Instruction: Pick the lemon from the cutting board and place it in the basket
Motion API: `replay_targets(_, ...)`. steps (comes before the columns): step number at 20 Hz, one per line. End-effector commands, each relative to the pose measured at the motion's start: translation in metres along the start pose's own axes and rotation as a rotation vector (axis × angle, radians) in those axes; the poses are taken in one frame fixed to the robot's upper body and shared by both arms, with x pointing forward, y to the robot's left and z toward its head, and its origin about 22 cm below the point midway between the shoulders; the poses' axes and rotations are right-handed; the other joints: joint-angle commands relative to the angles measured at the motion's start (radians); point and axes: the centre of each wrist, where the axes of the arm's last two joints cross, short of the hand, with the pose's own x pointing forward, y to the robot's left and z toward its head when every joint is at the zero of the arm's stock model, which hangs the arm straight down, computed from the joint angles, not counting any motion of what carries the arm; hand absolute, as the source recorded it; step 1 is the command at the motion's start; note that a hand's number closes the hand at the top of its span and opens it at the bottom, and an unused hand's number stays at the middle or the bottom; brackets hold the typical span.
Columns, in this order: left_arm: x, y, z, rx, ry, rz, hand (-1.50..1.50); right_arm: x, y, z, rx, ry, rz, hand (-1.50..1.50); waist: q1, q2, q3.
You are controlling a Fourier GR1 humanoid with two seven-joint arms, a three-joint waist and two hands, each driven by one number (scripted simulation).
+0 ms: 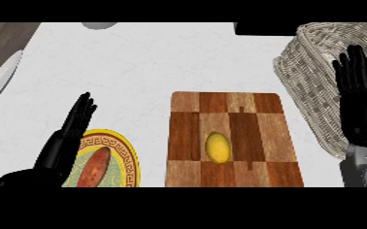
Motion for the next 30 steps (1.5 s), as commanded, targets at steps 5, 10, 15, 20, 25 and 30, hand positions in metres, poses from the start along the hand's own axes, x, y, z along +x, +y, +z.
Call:
replay_targets(5, 0.01, 0.043, -0.031, 0.125, 0.115, -0.07, 0.0, 0.045, 0.057, -0.04, 0.426, -0.265, -0.349, 1.5, 0.04, 0.028, 0.023)
replay_targets(10, 0.014, 0.043, -0.044, 0.093, 0.211, -0.052, 0.0, 0.061, 0.107, -0.012, 0.934, -0.576, 0.075, -1.5, 0.047, 0.025, 0.018)
replay_targets(15, 0.013, 0.048, -0.07, 0.132, 0.284, -0.053, 0.0, 0.046, 0.196, 0.057, 0.819, -0.638, 0.027, -1.5, -0.01, 0.011, 0.017)
replay_targets(20, 0.006, 0.057, -0.074, 0.149, 0.284, -0.039, 0.0, 0.094, 0.211, 0.07, 0.838, -0.43, 0.177, -1.5, -0.016, 0.005, 0.016)
replay_targets(25, 0.011, 0.067, -0.073, 0.178, 0.299, -0.057, 0.0, 0.132, 0.195, 0.036, 0.808, -0.337, 0.593, -1.5, -0.025, -0.009, 0.012)
replay_targets(30, 0.012, 0.069, -0.074, 0.172, 0.314, -0.052, 0.0, 0.175, 0.176, 0.004, 0.634, -0.247, 0.935, -1.5, -0.027, -0.011, 0.013)
